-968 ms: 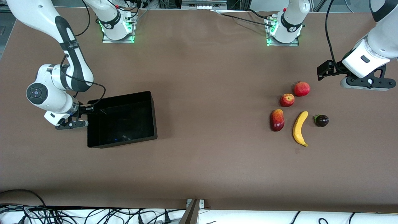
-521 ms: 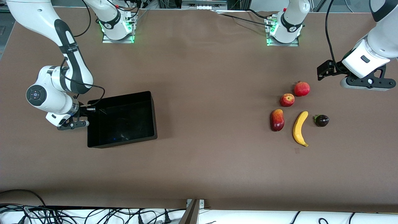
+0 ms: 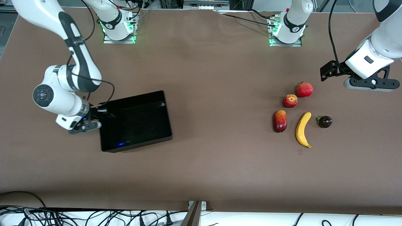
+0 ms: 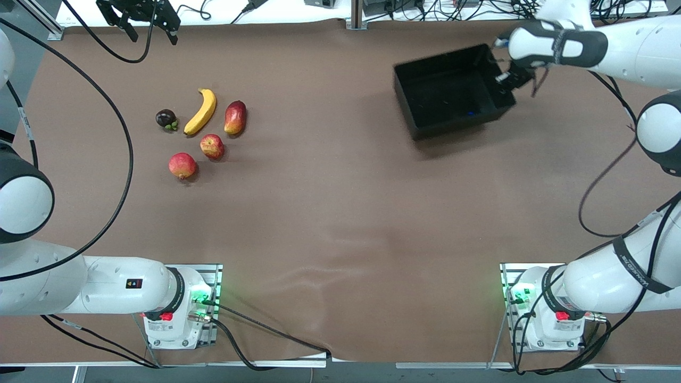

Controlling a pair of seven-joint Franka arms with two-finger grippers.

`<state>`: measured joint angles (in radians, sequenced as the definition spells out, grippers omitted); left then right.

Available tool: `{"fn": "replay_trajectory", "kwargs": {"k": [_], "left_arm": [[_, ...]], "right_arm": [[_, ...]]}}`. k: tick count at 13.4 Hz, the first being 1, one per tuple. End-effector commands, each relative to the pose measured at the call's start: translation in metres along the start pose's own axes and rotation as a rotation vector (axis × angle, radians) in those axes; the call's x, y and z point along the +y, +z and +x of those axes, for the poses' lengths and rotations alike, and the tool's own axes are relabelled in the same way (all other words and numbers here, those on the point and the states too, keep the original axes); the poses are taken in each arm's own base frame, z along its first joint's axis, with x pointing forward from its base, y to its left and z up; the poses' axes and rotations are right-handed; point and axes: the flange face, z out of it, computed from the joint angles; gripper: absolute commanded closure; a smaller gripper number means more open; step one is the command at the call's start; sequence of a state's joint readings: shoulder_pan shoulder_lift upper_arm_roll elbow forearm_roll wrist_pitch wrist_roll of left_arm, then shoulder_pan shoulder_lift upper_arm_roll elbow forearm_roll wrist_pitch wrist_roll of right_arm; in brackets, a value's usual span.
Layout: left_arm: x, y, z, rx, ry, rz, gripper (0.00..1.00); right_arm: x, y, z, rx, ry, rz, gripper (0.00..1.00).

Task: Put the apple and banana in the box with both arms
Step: 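Push the black box with the right gripper toward the fruit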

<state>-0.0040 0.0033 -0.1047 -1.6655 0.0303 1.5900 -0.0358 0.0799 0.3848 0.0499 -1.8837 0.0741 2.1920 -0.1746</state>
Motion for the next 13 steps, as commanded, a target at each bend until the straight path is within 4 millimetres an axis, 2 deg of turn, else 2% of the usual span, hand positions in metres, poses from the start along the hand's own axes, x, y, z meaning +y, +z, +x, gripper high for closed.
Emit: {"fn": "replay_trajectory", "kwargs": {"k": [1, 3, 5, 7, 8, 10, 11, 13], "left_arm": [[0.002, -0.006, -0.001, -0.001, -0.011, -0.010, 0.00], [0.002, -0.006, -0.001, -0.001, -0.009, -0.010, 0.00], [0.002, -0.006, -0.001, -0.001, -0.009, -0.010, 0.00], [0.002, -0.006, -0.001, -0.001, -0.009, -0.010, 0.00], [0.002, -0.006, -0.001, -0.001, -0.009, -0.010, 0.00], [0.002, -0.006, -0.001, -0.001, -0.009, -0.010, 0.00], [0.002, -0.006, -0.001, -0.001, -0.011, -0.010, 0.00], [0.002, -0.006, -0.001, -0.001, -0.009, -0.010, 0.00]], "right_arm": [[-0.098, -0.050, 0.024, 0.021, 0.046, 0.037, 1.00], [-0.186, -0.041, 0.034, 0.023, 0.133, 0.039, 1.00], [-0.274, -0.011, 0.037, 0.006, 0.205, 0.037, 1.00], [-0.344, 0.012, 0.044, 0.024, 0.244, 0.050, 1.00], [-0.368, 0.026, 0.049, 0.048, 0.274, 0.069, 1.00], [-0.417, 0.065, 0.048, 0.076, 0.287, 0.094, 1.00], [-0.434, 0.080, 0.047, 0.093, 0.291, 0.104, 1.00], [-0.447, 0.096, 0.044, 0.107, 0.327, 0.114, 1.00]]}}
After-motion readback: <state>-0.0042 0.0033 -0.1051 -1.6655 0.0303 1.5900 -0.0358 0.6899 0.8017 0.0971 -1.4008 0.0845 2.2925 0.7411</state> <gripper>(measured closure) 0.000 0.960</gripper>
